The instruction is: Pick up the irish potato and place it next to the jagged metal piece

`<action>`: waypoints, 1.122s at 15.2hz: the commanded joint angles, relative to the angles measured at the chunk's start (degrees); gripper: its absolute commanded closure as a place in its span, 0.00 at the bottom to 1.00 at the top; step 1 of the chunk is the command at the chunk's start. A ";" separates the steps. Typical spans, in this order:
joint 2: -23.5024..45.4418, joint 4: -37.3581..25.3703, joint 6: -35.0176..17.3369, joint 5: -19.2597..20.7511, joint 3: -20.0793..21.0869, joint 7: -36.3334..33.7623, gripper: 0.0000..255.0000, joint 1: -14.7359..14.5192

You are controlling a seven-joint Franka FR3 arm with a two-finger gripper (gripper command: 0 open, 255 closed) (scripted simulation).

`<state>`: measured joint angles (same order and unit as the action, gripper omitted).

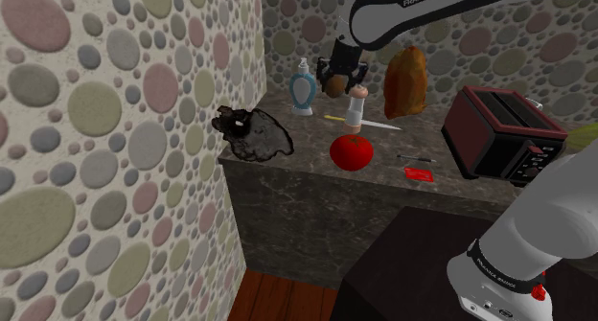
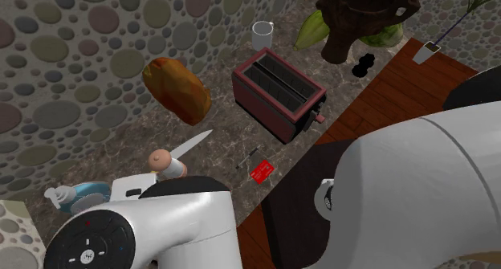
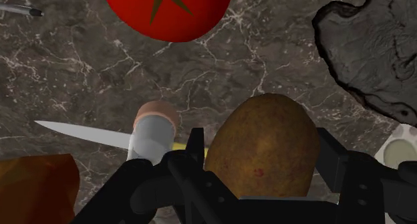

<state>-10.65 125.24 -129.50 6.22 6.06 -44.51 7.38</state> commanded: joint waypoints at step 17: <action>7.42 3.82 -10.66 3.54 2.38 -6.68 1.00 -0.81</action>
<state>-3.65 128.62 -139.27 9.56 8.51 -51.12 6.48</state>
